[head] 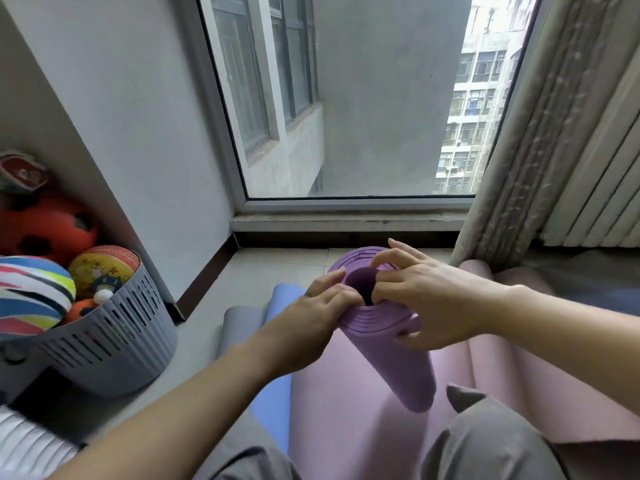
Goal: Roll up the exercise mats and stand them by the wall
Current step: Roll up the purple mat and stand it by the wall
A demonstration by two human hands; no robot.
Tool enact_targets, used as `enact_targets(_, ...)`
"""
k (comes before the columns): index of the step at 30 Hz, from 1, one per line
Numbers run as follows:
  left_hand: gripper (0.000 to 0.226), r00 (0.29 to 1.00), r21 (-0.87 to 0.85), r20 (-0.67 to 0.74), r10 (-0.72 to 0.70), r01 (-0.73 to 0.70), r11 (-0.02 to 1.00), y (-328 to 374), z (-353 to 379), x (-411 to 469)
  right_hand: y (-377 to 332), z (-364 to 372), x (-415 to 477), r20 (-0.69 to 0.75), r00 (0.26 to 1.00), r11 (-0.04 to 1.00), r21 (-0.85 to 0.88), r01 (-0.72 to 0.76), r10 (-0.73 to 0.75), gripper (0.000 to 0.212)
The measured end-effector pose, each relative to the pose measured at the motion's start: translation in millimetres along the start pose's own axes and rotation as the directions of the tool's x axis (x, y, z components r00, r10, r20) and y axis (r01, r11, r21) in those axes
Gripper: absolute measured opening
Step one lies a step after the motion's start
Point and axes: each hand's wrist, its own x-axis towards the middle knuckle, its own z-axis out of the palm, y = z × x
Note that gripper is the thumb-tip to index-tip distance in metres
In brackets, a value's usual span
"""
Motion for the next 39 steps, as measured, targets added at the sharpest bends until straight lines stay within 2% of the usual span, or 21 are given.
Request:
enact_targets(3, 0.059, 0.997, 0.069, 0.030, -0.071, 0.069, 0.995, -15.1, 6.1, -16.0, -10.4, 18.5, 19.8, 0.050, 0.999, 1.000, 0.027, 0.012, -0.014, 0.037)
enact_targets(6, 0.051, 0.975, 0.101, 0.137, -0.176, 0.163, 0.981, -17.1, 7.2, -34.7, -21.1, 37.9, 34.5, 0.056, 0.998, 0.998, 0.055, 0.035, -0.038, 0.039)
enact_targets(8, 0.059, 0.958, 0.136, 0.165, -0.233, 0.212, 0.968, -15.4, 7.9, -48.3, -32.1, 49.7, 44.7, 0.033, 0.998, 0.995, 0.090, 0.046, -0.050, 0.040)
enact_targets(12, 0.055, 0.950, 0.154, 0.097, -0.299, 0.282, 0.947, -23.9, 3.8, -72.1, -48.3, 62.9, 69.4, 0.055, 0.993, 0.992, 0.073, 0.100, -0.105, 0.039)
enact_targets(17, 0.052, 0.933, 0.274, 0.064, -0.354, 0.324, 0.905, -49.9, -2.6, -117.4, -64.9, 69.0, 116.0, 0.245, 0.943, 0.972, -0.017, 0.236, -0.225, 0.050)
enact_targets(21, 0.053, 0.890, 0.285, 0.004, -0.456, 0.436, 0.853, -71.4, -7.9, -169.4, -102.4, 97.6, 161.3, 0.219, 0.936, 0.961, 0.051, 0.273, -0.277, 0.042)
enact_targets(27, 0.047, 0.733, 0.331, 0.073, -0.677, 0.622, 0.710, -113.4, -7.5, -246.0, -160.1, 162.9, 229.9, 0.179, 0.921, 0.937, 0.115, 0.331, -0.347, 0.043)
enact_targets(32, 0.045, 0.571, 0.235, 0.146, -0.808, 0.773, 0.589, -161.5, 8.5, -293.0, -197.9, 218.9, 288.4, 0.170, 0.903, 0.909, 0.215, 0.358, -0.396, 0.044)
enact_targets(36, 0.046, 0.407, 0.217, 0.206, -0.890, 0.868, 0.447, -217.6, 35.3, -334.9, -216.2, 289.5, 339.1, 0.309, 0.874, 0.924, 0.201, 0.325, -0.374, 0.048)
enact_targets(39, 0.042, 0.229, 0.249, 0.235, -0.945, 0.925, 0.286, -260.5, 66.5, -371.2, -228.5, 331.8, 372.5, 0.403, 0.832, 0.924, 0.169, 0.343, -0.382, 0.040)
